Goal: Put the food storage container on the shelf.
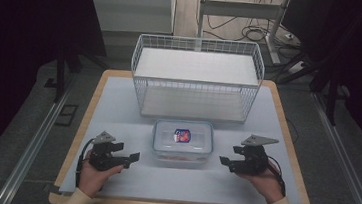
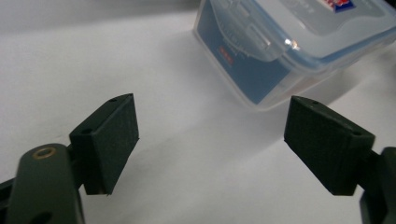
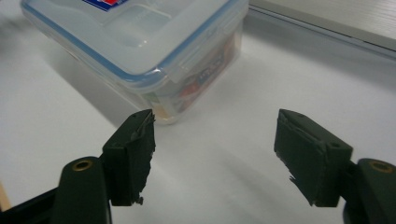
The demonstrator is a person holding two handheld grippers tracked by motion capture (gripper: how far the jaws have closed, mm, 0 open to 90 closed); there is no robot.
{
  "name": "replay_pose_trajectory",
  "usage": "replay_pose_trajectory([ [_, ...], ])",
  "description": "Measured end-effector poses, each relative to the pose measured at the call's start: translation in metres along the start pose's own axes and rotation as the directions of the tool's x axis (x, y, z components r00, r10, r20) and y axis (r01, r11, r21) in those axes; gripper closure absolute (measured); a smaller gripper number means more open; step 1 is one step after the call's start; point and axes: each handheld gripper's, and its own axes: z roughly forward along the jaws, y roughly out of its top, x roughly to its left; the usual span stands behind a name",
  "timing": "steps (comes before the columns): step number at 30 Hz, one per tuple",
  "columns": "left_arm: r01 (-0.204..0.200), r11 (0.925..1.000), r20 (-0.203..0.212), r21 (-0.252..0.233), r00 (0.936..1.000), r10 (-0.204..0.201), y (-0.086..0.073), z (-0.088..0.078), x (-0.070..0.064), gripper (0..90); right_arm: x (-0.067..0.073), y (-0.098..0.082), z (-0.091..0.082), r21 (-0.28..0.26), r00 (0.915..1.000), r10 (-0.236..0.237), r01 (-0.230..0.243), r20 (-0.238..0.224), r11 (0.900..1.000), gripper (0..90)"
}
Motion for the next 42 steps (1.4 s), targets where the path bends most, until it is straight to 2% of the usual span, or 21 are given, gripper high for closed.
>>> replay_pose_trajectory([
  [3, 0.015, 0.9999, 0.021, 0.0, 0.9997, -0.015, 0.011, 0.0, -0.003, 16.3, 0.0, 0.003, 0.0, 0.004, 0.9999, 0.009, -0.009, -0.014, 1.0, 27.6],
  [5, 0.019, 0.9998, 0.037, 0.0, 0.9991, -0.019, 0.017, 0.0, -0.004, 15.8, -0.001, 0.007, 0.0, 0.0, 0.9987, 0.039, -0.039, -0.032, 0.999, 27.0],
  [7, 0.027, 0.9996, 0.047, -0.002, 0.9986, -0.027, 0.022, 0.001, -0.006, 15.7, -0.002, 0.008, -0.001, 0.004, 0.9983, 0.045, -0.045, -0.036, 0.999, 26.7],
  [9, 0.059, 0.9982, 0.087, 0.011, 0.9944, -0.059, 0.029, 0.004, -0.005, 15.3, -0.003, 0.011, 0.0, 0.007, 0.9985, 0.039, -0.038, -0.039, 0.999, 25.4],
  [14, 0.095, 0.995, 0.117, 0.032, 0.9882, -0.098, 0.039, 0.015, -0.003, 15.3, -0.003, 0.014, 0.003, 0.014, 0.9987, 0.037, -0.037, -0.035, 0.999, 24.5],
  [18, 0.131, 0.99, 0.161, 0.053, 0.9772, -0.138, 0.048, 0.03, -0.003, 15.2, -0.002, 0.015, 0.003, 0.012, 0.9988, 0.037, -0.036, -0.031, 0.999, 23.8],
  [19, 0.147, 0.9873, 0.177, 0.061, 0.9719, -0.155, 0.05, 0.034, -0.002, 15.2, -0.002, 0.015, 0.003, 0.011, 0.9988, 0.038, -0.038, -0.031, 0.999, 23.7],
  [22, 0.168, 0.982, 0.193, 0.087, 0.9642, -0.182, 0.053, 0.044, -0.002, 15.0, -0.003, 0.015, 0.001, 0.007, 0.9988, 0.042, -0.042, -0.025, 0.999, 23.5],
  [23, 0.185, 0.9779, 0.206, 0.098, 0.9576, -0.202, 0.055, 0.05, -0.002, 14.9, -0.003, 0.015, 0.001, 0.005, 0.9989, 0.042, -0.042, -0.023, 0.999, 23.4],
  [25, 0.189, 0.9762, 0.209, 0.106, 0.9555, -0.208, 0.056, 0.053, -0.003, 14.8, -0.003, 0.015, 0.001, 0.004, 0.9989, 0.041, -0.041, -0.021, 0.999, 23.4],
  [27, 0.199, 0.9728, 0.228, 0.118, 0.948, -0.222, 0.057, 0.059, -0.004, 14.9, -0.003, 0.015, 0.001, 0.003, 0.9991, 0.04, -0.04, -0.017, 0.999, 23.5],
  [30, 0.208, 0.9695, 0.241, 0.131, 0.9418, -0.234, 0.058, 0.064, -0.005, 14.9, -0.002, 0.015, 0.0, 0.005, 0.9993, 0.036, -0.036, -0.012, 0.999, 23.5],
  [36, 0.229, 0.9587, 0.274, 0.169, 0.9235, -0.269, 0.055, 0.073, -0.004, 15.0, -0.003, 0.015, 0.001, 0.008, 0.9994, 0.034, -0.034, -0.006, 0.999, 23.5],
  [37, 0.228, 0.9577, 0.273, 0.175, 0.9234, -0.27, 0.055, 0.074, -0.004, 15.0, -0.003, 0.015, 0.001, 0.008, 0.9994, 0.034, -0.034, -0.006, 0.999, 23.5],
  [38, 0.233, 0.9563, 0.279, 0.177, 0.9199, -0.276, 0.054, 0.075, -0.003, 15.2, -0.003, 0.015, 0.002, 0.008, 0.9994, 0.034, -0.034, -0.006, 0.999, 23.5],
  [39, 0.244, 0.9525, 0.292, 0.183, 0.9117, -0.289, 0.053, 0.077, -0.003, 15.8, -0.003, 0.015, 0.002, 0.009, 0.9994, 0.034, -0.034, -0.006, 0.999, 23.5],
  [42, 0.245, 0.951, 0.297, 0.189, 0.909, -0.293, 0.053, 0.079, -0.003, 17.5, -0.003, 0.015, 0.002, 0.009, 0.9994, 0.034, -0.034, -0.005, 0.999, 23.5],
])
